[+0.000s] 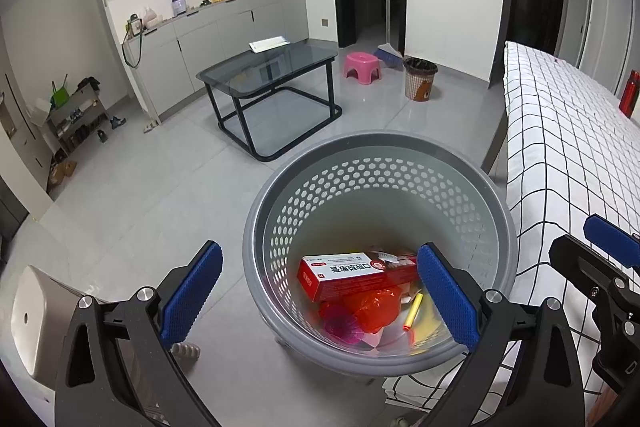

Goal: Collect trash

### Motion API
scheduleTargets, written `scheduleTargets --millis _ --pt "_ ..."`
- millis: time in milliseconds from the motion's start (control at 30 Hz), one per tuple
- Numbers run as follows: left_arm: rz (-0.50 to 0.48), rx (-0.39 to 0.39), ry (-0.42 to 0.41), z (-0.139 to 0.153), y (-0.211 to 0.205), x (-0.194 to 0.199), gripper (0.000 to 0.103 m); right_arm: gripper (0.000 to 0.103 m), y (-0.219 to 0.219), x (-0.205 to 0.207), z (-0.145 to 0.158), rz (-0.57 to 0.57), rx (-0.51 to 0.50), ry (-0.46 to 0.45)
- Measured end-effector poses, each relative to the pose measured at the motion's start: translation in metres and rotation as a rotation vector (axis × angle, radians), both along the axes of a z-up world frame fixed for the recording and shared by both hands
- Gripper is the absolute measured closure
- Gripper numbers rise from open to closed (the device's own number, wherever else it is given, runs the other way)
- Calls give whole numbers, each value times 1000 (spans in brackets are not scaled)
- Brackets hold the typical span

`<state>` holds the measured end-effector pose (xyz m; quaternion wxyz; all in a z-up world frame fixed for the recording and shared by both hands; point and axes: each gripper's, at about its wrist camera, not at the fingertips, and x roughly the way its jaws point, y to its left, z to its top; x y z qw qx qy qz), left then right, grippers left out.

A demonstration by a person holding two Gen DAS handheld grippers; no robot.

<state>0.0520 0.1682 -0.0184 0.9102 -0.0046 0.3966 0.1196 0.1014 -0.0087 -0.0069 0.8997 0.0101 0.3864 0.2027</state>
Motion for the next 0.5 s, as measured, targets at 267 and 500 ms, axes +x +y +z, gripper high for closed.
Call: scheduleTargets --millis 267,500 --pt "1 15 -2 3 -2 -2 6 46 -4 -4 2 -13 7 -6" --pt "-1 20 -2 5 -3 -3 6 46 -6 -4 2 -13 9 -8"
